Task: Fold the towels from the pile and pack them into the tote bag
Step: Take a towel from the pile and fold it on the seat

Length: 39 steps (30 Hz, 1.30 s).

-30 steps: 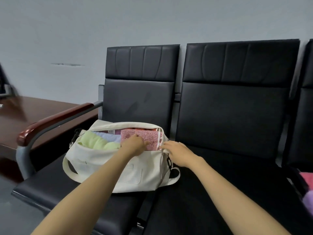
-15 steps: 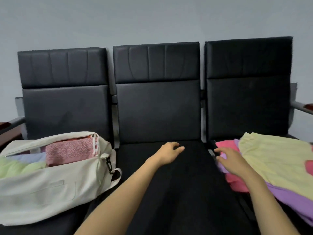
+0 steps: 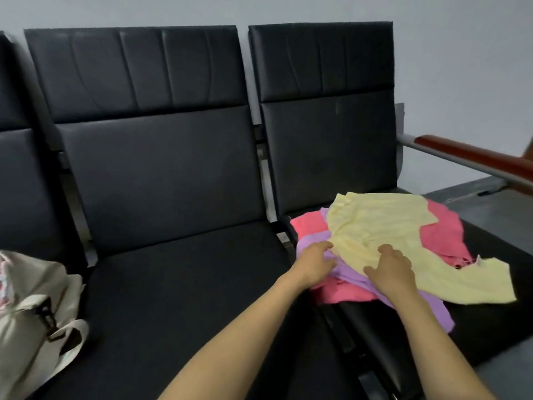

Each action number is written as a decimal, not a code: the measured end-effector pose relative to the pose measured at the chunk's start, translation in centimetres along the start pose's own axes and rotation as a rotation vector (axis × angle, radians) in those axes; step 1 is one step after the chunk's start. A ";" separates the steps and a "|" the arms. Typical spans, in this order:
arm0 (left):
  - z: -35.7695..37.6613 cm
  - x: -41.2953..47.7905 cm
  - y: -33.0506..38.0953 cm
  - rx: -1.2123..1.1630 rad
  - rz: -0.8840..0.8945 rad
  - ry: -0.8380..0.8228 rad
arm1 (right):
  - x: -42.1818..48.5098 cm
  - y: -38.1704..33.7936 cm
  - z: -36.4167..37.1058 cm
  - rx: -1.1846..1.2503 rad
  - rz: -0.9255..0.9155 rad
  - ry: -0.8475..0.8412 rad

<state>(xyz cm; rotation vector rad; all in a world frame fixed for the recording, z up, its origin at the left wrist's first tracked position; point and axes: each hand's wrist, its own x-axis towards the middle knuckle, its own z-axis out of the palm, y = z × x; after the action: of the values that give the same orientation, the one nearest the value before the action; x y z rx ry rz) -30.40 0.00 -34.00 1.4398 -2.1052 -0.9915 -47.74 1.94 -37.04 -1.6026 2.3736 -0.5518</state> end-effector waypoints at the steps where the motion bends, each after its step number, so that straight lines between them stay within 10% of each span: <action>1: 0.8 0.6 0.1 -0.001 0.016 -0.005 | 0.1 0.3 0.1 -0.007 0.007 0.017; 9: 4.9 3.0 -1.0 -0.015 0.126 -0.058 | -0.2 -0.8 -0.5 0.122 -0.121 0.258; 18: -3.1 -1.9 -0.4 -0.566 0.064 0.289 | -3.3 -6.7 -1.3 0.363 -0.583 0.093; 24: -10.4 -11.5 -3.9 -0.775 -0.045 0.644 | -6.5 -11.4 0.9 0.184 -0.482 0.071; 31: -16.0 -22.6 -12.2 -0.831 -0.374 1.029 | -15.0 -18.4 3.4 0.229 -0.874 -0.422; 35: -16.1 -26.0 -16.7 -0.644 -0.651 0.928 | -17.9 -19.9 4.7 0.346 -0.812 -0.814; 39: -14.8 -27.7 -16.9 -0.353 -0.761 0.847 | -16.6 -18.8 6.5 0.117 -0.785 -0.763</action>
<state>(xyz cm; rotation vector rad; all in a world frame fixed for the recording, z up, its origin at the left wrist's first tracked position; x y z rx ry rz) 0.94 16.98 -34.93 2.0118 -0.7497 -0.7142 -23.15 9.91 -35.29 -2.1484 1.1256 -0.1276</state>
